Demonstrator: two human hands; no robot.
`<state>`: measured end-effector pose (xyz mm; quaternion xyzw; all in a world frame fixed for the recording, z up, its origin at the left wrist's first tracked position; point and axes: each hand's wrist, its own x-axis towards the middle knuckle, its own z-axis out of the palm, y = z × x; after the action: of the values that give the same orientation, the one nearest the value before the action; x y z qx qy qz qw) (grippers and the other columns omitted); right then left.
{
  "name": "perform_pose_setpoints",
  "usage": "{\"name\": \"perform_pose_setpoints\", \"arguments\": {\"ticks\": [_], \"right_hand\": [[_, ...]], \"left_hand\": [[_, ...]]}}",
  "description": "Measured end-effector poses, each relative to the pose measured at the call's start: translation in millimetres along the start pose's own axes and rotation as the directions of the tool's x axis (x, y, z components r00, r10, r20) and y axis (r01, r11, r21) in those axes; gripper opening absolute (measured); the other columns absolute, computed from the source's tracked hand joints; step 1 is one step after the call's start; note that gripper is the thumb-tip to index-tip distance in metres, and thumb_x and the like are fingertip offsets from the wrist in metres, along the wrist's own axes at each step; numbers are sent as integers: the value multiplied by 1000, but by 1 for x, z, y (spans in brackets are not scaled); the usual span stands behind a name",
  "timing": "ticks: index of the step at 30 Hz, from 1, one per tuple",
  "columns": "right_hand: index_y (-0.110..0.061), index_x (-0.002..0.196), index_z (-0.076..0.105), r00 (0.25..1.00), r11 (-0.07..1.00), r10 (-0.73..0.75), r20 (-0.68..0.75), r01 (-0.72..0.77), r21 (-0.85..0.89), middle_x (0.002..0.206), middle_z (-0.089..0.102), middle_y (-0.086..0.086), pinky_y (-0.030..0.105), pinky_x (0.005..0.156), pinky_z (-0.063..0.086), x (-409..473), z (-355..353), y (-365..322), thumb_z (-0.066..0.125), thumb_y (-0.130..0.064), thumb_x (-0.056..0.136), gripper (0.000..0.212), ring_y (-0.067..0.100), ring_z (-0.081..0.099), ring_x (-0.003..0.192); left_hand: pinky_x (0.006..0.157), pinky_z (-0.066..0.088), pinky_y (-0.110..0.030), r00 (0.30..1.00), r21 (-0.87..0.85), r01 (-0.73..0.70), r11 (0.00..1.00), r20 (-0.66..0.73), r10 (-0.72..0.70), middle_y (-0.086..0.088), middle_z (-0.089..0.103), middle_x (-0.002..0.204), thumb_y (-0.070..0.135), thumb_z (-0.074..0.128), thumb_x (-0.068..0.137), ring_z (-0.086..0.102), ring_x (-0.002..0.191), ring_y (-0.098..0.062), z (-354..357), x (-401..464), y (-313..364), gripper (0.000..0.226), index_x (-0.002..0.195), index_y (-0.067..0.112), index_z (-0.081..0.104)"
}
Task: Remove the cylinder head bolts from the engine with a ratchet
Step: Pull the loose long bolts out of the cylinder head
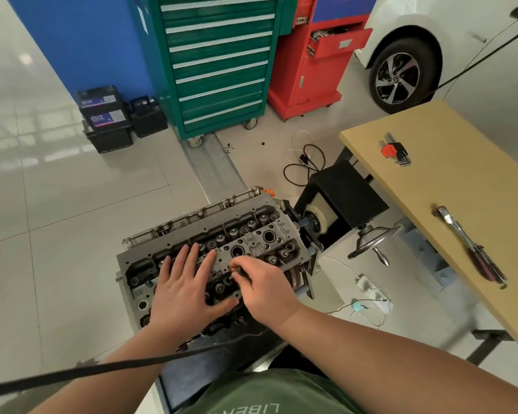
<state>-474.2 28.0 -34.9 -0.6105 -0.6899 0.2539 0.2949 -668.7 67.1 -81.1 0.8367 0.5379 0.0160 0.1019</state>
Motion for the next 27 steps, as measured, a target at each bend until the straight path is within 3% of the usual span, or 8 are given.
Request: {"name": "perform_pose_setpoints", "arguments": {"ticks": [5,11,14,17,19,21,23,27], "right_hand": [[-14,121,62,998,999,-34,53,36,-39,108,70,3,33,88,56,13,7,-9,52,-19,102,22,19,67,99],[-14,118,62,994,998,-44,100,49,-43,105,69,3,33,87,56,8,4,4,53,-15,101,19,18,66,96],[-15,127,64,994,996,-27,108,37,-87,115,70,2,36,94,54,6,7,7,55,-21,102,27,18,64,107],[-25,143,55,989,874,-29,147,96,-476,140,57,1,43,101,48,8,10,7,52,-46,102,46,24,50,126],[-28,156,33,963,790,75,260,102,-604,159,35,5,52,110,36,5,10,7,37,-56,104,59,30,33,142],[-27,162,9,924,786,147,353,107,-609,169,10,7,57,119,21,-2,11,10,27,-57,106,66,32,12,153],[-30,162,-3,913,816,173,370,77,-572,171,-7,2,55,123,6,-10,9,13,21,-59,105,68,28,-5,157],[-39,161,5,950,900,212,230,-98,-425,171,-1,-8,44,123,1,-29,-19,25,19,-61,104,63,17,-8,157]], "left_hand": [[130,4,-55,1000,-1,3,1000,15,-3,-7,13,175,103,15,78,0,163,-25,-1,1,1,113,168,35,16],[130,9,-56,1000,-7,2,1000,-14,-2,-9,21,174,102,22,80,9,162,-28,-1,0,1,110,166,33,23],[130,8,-56,1000,-7,3,1000,-9,-4,-8,20,174,102,23,80,7,162,-27,-2,0,0,110,167,34,21],[130,6,-54,1000,7,3,1000,17,-3,-7,20,174,101,23,80,7,162,-26,-2,0,0,110,167,34,21],[131,2,-53,1000,7,3,1000,27,-3,-6,17,175,102,23,79,5,163,-25,-1,0,-1,111,167,35,19],[130,1,-52,999,-2,6,1000,35,-6,-6,14,175,103,26,76,3,163,-25,-2,0,-2,114,167,35,18],[130,1,-52,999,-5,12,1000,37,-12,-6,14,175,104,28,73,1,163,-24,-3,1,-1,117,167,35,18],[129,-8,-49,997,-115,58,992,55,-52,-5,-1,177,108,33,66,-16,161,-22,-6,4,-1,122,166,41,11]]}}
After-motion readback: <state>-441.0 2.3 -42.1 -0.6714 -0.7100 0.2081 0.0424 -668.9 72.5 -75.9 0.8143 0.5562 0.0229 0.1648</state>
